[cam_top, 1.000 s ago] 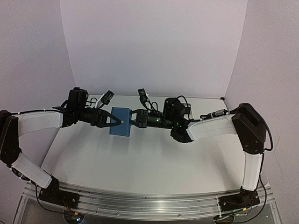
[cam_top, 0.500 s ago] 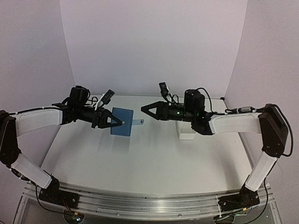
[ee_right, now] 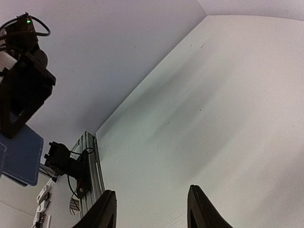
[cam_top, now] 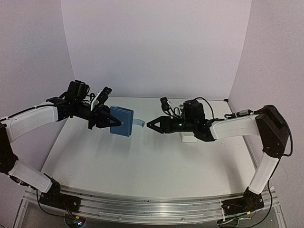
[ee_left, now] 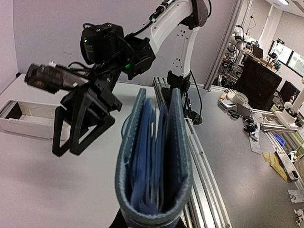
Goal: Put the credit cards into the card holder
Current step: Close the card holder, then place the card holder at the center of the board, then pick up the card holder from the center of the board.
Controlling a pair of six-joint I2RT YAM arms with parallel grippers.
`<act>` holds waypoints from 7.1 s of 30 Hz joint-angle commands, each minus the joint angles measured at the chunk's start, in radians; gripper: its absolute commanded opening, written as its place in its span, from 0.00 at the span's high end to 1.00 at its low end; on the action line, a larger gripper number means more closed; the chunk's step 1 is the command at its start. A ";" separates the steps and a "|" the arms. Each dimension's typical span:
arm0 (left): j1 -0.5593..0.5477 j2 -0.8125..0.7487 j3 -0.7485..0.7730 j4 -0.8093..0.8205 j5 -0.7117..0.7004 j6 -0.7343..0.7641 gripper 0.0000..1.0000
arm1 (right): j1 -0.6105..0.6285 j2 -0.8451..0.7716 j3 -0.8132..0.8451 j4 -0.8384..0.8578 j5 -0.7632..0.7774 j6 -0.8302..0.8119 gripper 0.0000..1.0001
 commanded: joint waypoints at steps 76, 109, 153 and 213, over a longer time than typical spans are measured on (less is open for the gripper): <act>-0.004 0.554 -0.269 0.288 -0.442 -0.852 0.99 | 0.109 0.463 0.066 0.039 -0.077 0.483 0.69; -0.034 0.598 -0.397 0.840 -0.271 -1.126 1.00 | 0.127 0.586 0.056 0.257 -0.055 0.520 0.70; 0.060 0.531 -0.280 0.773 0.091 -1.006 1.00 | 0.090 0.465 0.003 0.673 -0.166 0.664 0.50; 0.032 0.498 -0.191 1.493 0.257 -1.536 1.00 | -0.083 0.200 -0.177 1.035 -0.316 0.524 0.46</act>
